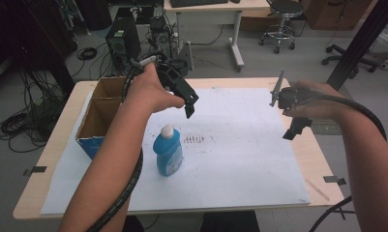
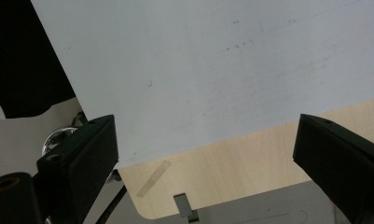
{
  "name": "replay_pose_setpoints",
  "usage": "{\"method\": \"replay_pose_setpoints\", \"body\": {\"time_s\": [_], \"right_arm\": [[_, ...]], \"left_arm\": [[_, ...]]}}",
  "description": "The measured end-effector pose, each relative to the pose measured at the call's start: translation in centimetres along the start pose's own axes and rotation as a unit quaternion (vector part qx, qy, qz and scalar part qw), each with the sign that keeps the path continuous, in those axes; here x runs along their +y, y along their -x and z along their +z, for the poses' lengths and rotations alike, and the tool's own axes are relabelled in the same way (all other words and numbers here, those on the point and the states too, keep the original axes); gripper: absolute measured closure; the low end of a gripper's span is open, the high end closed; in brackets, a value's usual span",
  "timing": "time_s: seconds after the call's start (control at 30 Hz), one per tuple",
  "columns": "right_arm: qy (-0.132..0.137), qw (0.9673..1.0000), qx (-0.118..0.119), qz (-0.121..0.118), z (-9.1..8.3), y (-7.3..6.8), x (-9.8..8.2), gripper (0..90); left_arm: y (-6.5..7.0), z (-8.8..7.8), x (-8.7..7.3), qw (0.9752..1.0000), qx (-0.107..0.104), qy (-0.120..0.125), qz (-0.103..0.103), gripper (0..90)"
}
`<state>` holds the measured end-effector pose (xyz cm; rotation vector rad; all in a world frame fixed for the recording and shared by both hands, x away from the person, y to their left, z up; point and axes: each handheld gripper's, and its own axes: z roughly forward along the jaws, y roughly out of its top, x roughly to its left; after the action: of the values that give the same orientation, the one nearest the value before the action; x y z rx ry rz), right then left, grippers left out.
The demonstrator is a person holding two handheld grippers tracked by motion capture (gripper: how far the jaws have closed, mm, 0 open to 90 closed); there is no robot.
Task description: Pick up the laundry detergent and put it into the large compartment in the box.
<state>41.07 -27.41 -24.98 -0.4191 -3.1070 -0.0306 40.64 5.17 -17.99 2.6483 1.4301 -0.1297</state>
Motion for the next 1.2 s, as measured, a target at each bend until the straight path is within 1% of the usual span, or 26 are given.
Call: {"method": "replay_pose_setpoints", "body": {"time_s": [0.07,0.13,0.17,0.2,0.23,0.3,0.37,0.53,0.57,0.63,0.67,0.73,0.8,0.83,0.93,0.97,1.0,1.03,1.1,1.13,1.2], "right_arm": [[0.000,1.0000,0.000,-0.002,-0.1,0.1,0.0,6.4],[-0.001,1.0000,-0.001,0.001,-0.2,0.1,0.0,6.4],[0.000,1.0000,-0.001,-0.001,-0.2,0.1,0.0,6.4],[-0.003,1.0000,-0.001,-0.001,-0.3,0.1,0.1,6.4],[-0.002,1.0000,-0.001,-0.001,-0.3,0.1,0.2,6.4],[-0.004,1.0000,-0.002,-0.004,-0.3,0.0,0.4,6.4],[-0.003,1.0000,-0.003,-0.008,-0.3,0.1,0.5,6.4],[-0.005,1.0000,0.000,-0.008,-0.2,0.0,0.8,6.4],[-0.005,1.0000,0.000,-0.008,-0.2,0.0,0.8,6.4],[-0.007,0.9999,0.000,-0.009,-0.2,-0.1,0.8,6.4],[-0.006,0.9999,0.001,-0.009,-0.2,-0.1,0.8,6.4],[-0.004,0.9999,-0.001,-0.012,-0.3,-0.1,0.8,6.4],[-0.006,0.9999,0.000,-0.010,-0.3,-0.1,0.8,6.4],[-0.007,0.9999,0.000,-0.010,-0.3,-0.1,0.7,6.4],[-0.006,0.9999,-0.001,-0.008,-0.3,-0.1,0.6,6.4],[-0.008,0.9999,0.000,-0.007,-0.3,-0.2,0.6,6.4],[-0.008,0.9999,0.000,-0.007,-0.3,-0.2,0.6,6.4],[-0.008,0.9999,0.000,-0.006,-0.2,-0.2,0.6,6.4],[-0.008,0.9999,0.001,-0.007,-0.2,-0.2,0.6,6.4],[-0.008,0.9999,0.001,-0.007,-0.2,-0.2,0.6,6.4],[-0.007,0.9999,0.001,-0.007,-0.1,-0.2,0.6,6.4]], "left_arm": [[0.0,0.1,-0.1,1.0000,0.001,-0.001,0.007,0.2],[-0.1,0.3,-0.1,0.9998,-0.005,-0.006,0.016,0.2],[-0.1,0.5,-0.2,0.9996,-0.008,-0.010,0.024,0.2],[-0.1,0.6,-0.2,0.9996,-0.010,-0.010,0.025,0.2],[-0.1,0.8,-0.2,0.9993,-0.012,-0.015,0.033,0.2],[-0.1,1.1,-0.3,0.9990,-0.014,-0.021,0.037,0.2],[-0.1,1.4,-0.3,0.9984,-0.010,-0.030,0.048,0.2],[0.1,1.6,-0.4,0.9973,-0.017,-0.036,0.061,0.2],[0.2,1.6,-0.4,0.9968,-0.017,-0.039,0.067,0.2],[0.3,1.8,-0.5,0.9964,-0.016,-0.044,0.071,0.2],[0.4,1.8,-0.5,0.9959,-0.012,-0.046,0.077,0.2],[0.6,1.9,-0.6,0.9951,-0.013,-0.046,0.086,0.2],[0.7,2.1,-0.7,0.9940,-0.012,-0.046,0.098,0.2],[0.8,2.2,-0.7,0.9938,-0.012,-0.049,0.099,0.2],[0.7,2.5,-0.8,0.9935,-0.007,-0.058,0.098,0.2],[0.6,2.6,-0.8,0.9941,-0.004,-0.060,0.090,0.2],[0.5,2.6,-0.8,0.9951,-0.005,-0.061,0.077,0.2],[0.4,2.6,-0.9,0.9961,-0.006,-0.058,0.066,0.2],[0.1,2.8,-0.9,0.9974,-0.005,-0.052,0.049,0.2],[0.0,2.9,-1.0,0.9979,-0.008,-0.049,0.041,0.2],[-0.3,3.2,-1.1,0.9981,-0.008,-0.051,0.034,0.2]]}}
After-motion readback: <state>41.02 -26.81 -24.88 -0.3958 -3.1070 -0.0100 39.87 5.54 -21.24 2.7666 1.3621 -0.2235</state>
